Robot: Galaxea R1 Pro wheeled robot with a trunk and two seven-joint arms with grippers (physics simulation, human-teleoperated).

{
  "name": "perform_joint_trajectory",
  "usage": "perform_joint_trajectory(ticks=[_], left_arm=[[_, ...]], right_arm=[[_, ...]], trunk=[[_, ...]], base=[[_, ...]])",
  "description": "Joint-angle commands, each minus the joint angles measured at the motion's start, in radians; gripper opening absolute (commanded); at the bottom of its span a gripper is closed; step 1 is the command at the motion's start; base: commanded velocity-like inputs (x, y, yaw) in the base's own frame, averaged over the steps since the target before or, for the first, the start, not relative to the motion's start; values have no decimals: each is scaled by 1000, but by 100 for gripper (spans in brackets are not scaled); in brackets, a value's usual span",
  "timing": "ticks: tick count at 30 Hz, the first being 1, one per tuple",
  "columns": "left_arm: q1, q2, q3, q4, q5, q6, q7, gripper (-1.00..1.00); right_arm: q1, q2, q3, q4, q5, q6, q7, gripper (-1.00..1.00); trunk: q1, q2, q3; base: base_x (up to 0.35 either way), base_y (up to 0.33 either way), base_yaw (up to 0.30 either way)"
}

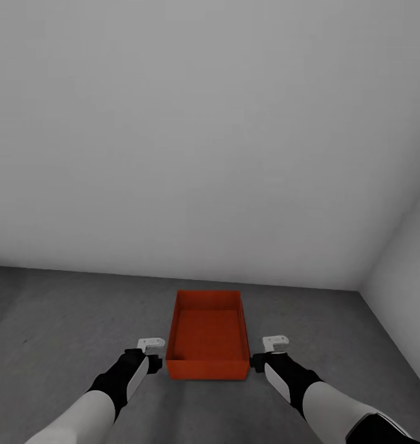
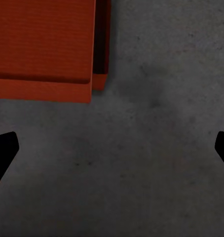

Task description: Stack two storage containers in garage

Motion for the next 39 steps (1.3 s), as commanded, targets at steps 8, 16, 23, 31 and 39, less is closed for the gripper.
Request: perform_joint_trajectory(ticks=[8,16,23,31,39], left_arm=[[0,-1,0,-2,7,5,5,100],[0,-1,0,-2,7,5,4,100],[0,-1,0,-2,7,5,4,100],[0,0,0,-2,7,5,4,100],[0,0,0,-2,7,5,4,100]], right_arm=[[-1,-1,8,-2,-8,5,-7,100],[-1,-1,8,-2,-8,5,-7,100],[-1,-1,8,-2,-8,5,-7,100],[-1,-1,8,-2,-8,5,-7,100],[-1,-1,8,-2,-8,5,-7,100]], trunk=[[0,-1,-1],[0,-1,-1],[0,-1,-1],[0,-1,-1],[0,-1,-1]], base=[[0,0,0],[0,0,0],[0,0,0],[0,0,0],[0,0,0]])
